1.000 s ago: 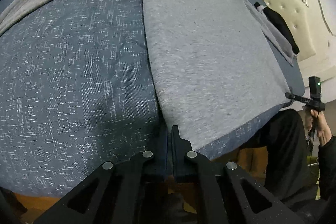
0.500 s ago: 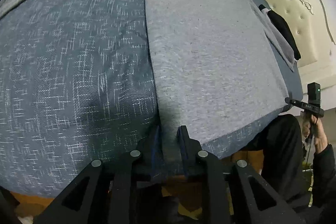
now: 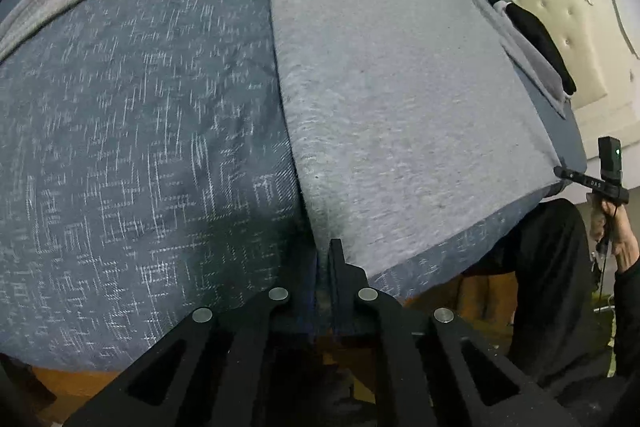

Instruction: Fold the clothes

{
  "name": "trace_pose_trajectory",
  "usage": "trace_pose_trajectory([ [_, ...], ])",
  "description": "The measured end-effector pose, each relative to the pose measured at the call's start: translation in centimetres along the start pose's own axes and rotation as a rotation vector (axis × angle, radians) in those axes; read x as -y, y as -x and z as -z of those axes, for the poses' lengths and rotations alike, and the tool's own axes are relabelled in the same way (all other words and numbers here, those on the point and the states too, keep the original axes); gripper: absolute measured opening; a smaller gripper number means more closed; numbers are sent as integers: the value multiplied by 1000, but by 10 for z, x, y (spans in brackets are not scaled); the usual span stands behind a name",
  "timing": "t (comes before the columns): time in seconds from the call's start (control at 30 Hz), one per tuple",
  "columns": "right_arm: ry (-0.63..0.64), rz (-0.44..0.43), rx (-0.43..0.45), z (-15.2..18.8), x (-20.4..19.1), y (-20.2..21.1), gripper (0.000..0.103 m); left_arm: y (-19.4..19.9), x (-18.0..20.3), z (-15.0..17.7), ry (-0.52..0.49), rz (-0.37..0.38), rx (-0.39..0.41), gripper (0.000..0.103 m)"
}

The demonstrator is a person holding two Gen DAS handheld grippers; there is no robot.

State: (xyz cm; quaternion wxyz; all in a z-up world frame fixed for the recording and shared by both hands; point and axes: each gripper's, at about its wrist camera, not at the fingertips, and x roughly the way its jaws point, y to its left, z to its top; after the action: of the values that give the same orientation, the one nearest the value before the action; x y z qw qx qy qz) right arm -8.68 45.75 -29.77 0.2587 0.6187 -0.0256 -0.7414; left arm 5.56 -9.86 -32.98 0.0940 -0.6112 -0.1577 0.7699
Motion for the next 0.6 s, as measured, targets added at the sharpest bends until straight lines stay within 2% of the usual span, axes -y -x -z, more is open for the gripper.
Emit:
trace_pose_trajectory([
  [0.2,-14,-27,1,-2,-1,6,9,6,-2,-5,12,-24,-1,10],
  [0.27,-19,-24,13,-5,3,16,11,20,-4,-10,22,-57,30,12],
  [0.3,-29,-30,30,-7,8,22,12,27,-5,-14,26,-71,48,18],
  [0.33,-39,-35,47,-9,12,29,13,34,-6,-17,29,-83,67,28],
  [0.4,-73,-34,97,-15,28,43,18,41,-3,-27,28,-102,101,36],
  [0.6,-261,-12,287,-35,98,88,26,48,14,-63,23,-123,200,37],
])
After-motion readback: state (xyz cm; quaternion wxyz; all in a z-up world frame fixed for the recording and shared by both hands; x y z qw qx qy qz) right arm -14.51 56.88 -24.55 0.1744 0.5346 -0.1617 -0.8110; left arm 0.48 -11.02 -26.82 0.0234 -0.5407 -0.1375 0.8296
